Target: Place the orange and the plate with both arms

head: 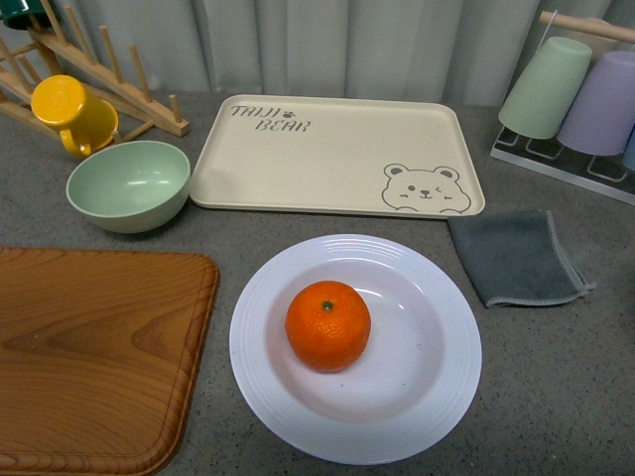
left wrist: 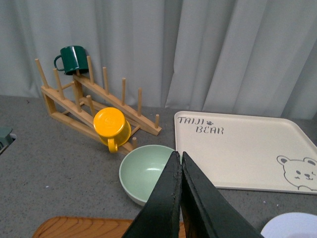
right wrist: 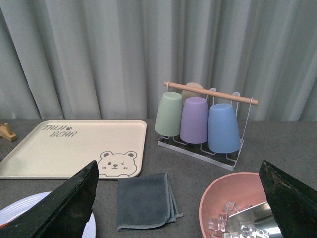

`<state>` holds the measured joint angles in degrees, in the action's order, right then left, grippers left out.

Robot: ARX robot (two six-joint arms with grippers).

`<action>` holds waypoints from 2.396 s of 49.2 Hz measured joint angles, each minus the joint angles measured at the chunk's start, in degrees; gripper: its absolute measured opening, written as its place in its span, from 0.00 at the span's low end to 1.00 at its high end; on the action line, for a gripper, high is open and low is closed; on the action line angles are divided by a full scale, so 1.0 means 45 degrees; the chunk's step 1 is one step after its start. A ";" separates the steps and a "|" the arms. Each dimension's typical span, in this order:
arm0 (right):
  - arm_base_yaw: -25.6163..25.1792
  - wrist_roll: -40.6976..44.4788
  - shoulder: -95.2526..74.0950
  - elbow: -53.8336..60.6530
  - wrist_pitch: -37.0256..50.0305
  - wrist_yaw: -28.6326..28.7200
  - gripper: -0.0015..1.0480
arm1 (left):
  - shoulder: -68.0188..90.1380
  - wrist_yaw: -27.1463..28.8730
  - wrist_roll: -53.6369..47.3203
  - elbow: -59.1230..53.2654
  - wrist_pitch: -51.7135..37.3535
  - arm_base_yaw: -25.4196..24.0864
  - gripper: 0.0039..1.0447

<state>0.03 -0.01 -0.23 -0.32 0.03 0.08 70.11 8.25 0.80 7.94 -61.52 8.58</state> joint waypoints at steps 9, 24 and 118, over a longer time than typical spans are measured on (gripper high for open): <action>0.0000 0.0000 0.0000 0.0000 0.0000 0.0000 0.91 | -0.1661 -0.0427 -0.0058 -0.0675 0.1064 -0.0457 0.04; 0.0000 0.0000 0.0000 0.0000 0.0000 0.0000 0.91 | -0.4726 -0.1744 -0.0083 -0.1370 0.3385 -0.1763 0.04; 0.1088 0.0763 -0.3837 -0.0379 0.1302 -0.1671 0.91 | -1.5528 -0.1831 -0.0083 -0.1525 1.3663 -0.1875 0.61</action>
<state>4.93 3.42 -17.50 -2.02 5.89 -7.44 0.23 0.01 0.43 1.08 -0.03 0.14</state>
